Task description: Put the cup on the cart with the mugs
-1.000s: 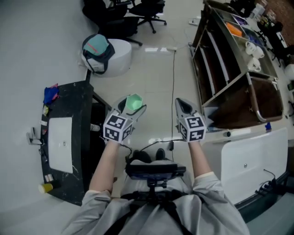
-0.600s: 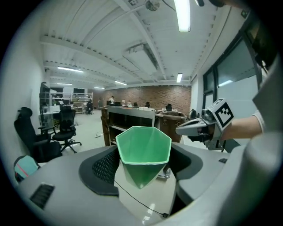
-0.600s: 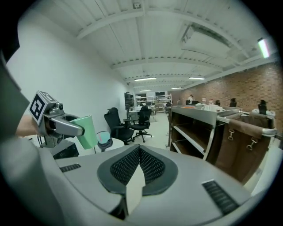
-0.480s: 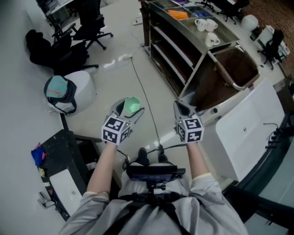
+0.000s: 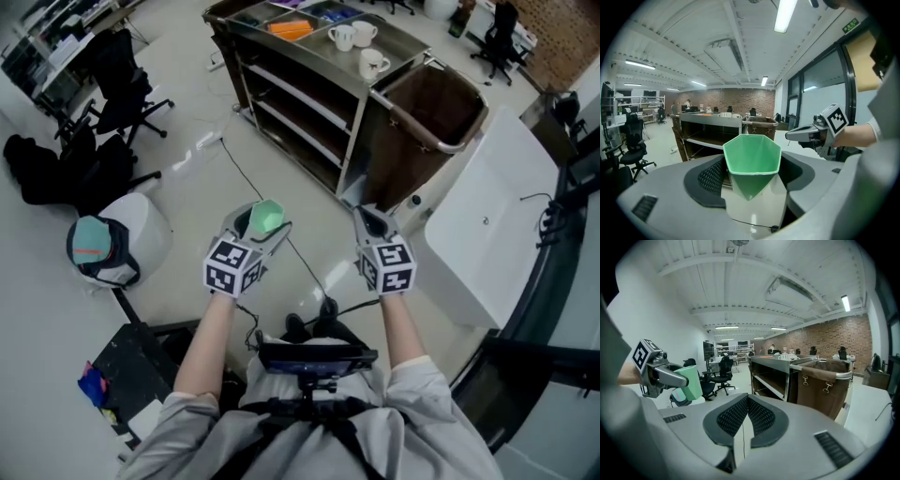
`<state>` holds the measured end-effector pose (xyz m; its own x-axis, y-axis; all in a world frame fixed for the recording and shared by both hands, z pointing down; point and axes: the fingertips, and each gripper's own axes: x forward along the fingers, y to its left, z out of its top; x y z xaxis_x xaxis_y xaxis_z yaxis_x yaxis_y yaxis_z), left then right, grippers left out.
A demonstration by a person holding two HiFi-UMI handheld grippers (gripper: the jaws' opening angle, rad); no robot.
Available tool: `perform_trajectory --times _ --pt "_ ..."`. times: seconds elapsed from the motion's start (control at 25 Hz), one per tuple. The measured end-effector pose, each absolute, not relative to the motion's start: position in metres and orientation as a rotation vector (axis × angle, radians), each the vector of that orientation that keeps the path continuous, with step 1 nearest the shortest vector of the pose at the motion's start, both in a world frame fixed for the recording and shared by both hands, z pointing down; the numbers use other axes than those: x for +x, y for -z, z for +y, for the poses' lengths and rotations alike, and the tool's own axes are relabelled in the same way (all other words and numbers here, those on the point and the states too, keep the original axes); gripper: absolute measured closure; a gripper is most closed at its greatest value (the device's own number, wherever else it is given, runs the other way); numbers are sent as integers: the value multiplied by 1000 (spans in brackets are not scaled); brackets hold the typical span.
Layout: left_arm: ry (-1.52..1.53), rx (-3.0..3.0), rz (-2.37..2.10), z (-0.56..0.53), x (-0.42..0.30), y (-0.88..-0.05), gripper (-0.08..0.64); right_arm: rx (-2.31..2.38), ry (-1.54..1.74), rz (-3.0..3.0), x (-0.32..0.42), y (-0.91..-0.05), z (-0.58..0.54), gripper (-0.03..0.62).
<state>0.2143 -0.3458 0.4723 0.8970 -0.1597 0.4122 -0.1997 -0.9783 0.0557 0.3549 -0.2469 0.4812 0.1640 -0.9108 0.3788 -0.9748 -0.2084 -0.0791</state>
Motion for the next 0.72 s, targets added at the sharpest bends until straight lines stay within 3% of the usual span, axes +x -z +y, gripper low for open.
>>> perform_trajectory --times 0.72 --pt "-611 2982 -237 -362 313 -455 225 2212 -499 -1945 423 -470 -269 592"
